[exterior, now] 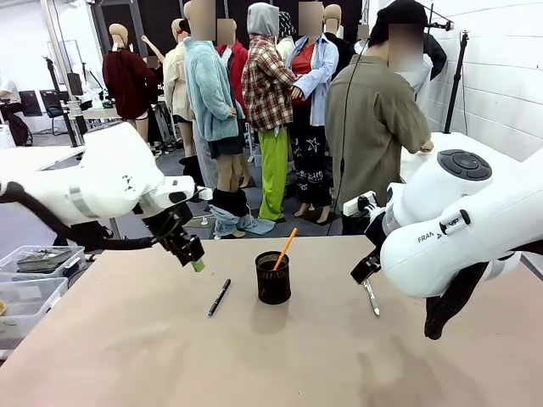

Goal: Place the pens into the pen holder.
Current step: Pick up a writing instrument from the table and place it into the Pen holder.

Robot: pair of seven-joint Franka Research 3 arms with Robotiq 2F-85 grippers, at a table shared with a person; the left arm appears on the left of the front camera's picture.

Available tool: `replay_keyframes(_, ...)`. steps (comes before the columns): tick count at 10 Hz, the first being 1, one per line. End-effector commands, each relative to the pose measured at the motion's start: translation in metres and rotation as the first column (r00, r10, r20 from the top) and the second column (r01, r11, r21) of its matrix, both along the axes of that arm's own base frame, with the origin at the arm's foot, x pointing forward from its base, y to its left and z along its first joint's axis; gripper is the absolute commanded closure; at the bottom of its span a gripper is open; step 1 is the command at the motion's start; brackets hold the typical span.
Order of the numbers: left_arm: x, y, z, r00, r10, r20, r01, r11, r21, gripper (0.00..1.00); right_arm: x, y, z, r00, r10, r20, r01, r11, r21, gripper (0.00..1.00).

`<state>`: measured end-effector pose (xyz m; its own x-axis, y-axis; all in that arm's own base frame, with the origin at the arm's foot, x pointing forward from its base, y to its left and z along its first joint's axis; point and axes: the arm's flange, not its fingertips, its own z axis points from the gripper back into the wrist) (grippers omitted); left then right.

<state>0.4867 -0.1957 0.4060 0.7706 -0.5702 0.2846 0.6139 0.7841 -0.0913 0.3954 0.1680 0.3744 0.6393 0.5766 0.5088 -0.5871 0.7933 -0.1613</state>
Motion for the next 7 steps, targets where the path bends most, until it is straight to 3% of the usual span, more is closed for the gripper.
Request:
replay_keyframes(1,0.020,-0.015,-0.008,0.999,0.013,-0.040,-0.012,1.000,0.028,0.44,0.000,0.000,-0.001,1.000,0.000,-0.001,0.000,1.000,0.000,0.00)
replay_keyframes(2,0.026,-0.022,-0.020,0.998,0.032,-0.061,-0.029,0.998,0.053,0.44,0.000,0.000,-0.001,1.000,0.000,-0.001,0.000,1.000,0.000,0.00)
replay_keyframes(5,0.032,-0.045,-0.052,0.994,0.100,-0.034,-0.095,0.987,0.128,0.44,0.000,0.000,-0.001,1.000,0.000,-0.001,0.000,1.000,0.000,0.00)
replay_keyframes(7,0.031,-0.057,-0.064,0.996,0.081,-0.040,-0.075,0.989,0.128,0.44,0.000,0.000,-0.001,1.000,0.000,-0.001,0.000,1.000,0.000,0.00)
